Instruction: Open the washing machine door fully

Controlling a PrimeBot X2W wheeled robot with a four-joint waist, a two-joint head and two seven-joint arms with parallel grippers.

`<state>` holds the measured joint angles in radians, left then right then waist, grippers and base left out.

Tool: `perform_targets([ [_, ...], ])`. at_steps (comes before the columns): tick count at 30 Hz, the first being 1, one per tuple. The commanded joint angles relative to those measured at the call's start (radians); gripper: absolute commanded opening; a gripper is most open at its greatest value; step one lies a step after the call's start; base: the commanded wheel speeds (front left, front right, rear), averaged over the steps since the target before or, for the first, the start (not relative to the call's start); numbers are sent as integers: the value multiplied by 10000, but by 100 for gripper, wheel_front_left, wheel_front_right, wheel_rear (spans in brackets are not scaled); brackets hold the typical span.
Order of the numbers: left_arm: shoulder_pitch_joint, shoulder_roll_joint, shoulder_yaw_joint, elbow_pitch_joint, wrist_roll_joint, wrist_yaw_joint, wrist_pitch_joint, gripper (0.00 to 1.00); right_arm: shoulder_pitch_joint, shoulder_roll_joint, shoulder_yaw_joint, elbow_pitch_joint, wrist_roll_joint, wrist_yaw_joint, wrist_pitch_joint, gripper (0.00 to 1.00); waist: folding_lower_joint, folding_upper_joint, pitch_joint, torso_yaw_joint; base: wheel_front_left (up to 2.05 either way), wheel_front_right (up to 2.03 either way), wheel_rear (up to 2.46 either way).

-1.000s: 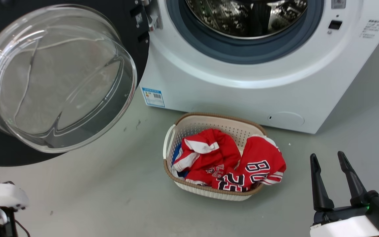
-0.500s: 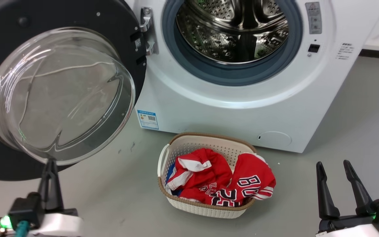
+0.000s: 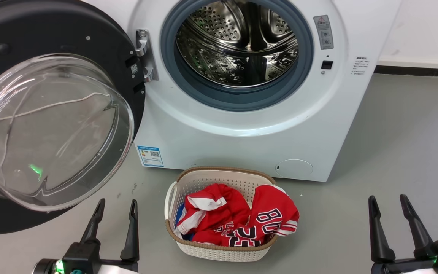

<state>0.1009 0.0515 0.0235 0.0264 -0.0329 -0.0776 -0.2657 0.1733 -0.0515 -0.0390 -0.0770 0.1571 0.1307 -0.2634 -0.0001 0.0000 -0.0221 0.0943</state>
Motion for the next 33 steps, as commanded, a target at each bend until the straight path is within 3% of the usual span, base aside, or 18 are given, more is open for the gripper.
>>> perform_targets([
  [1,152,-7,-67,29,-74,126,23,100,142,26,30,-35,-28,-1,-18,100,1,0,-1,-93,0,0,0],
  [12,231,-14,-404,379,-313,559,23,100,335,25,1,26,80,-1,-18,100,1,0,42,-603,0,0,0],
  [20,139,-15,-515,441,-265,567,24,100,326,25,-64,0,95,-1,-17,100,1,0,66,-652,0,0,0],
  [21,174,-2,-510,425,-298,545,0,0,292,0,-60,32,24,2,0,0,1,0,66,-654,0,0,0],
  [26,211,-6,-501,826,-524,528,49,0,331,-3,-13,419,208,2,38,0,1,0,72,-658,0,0,0],
  [33,-30,-6,-359,963,-2018,424,418,0,26,-100,31,669,1724,2,309,0,1,0,82,-674,0,0,0],
])
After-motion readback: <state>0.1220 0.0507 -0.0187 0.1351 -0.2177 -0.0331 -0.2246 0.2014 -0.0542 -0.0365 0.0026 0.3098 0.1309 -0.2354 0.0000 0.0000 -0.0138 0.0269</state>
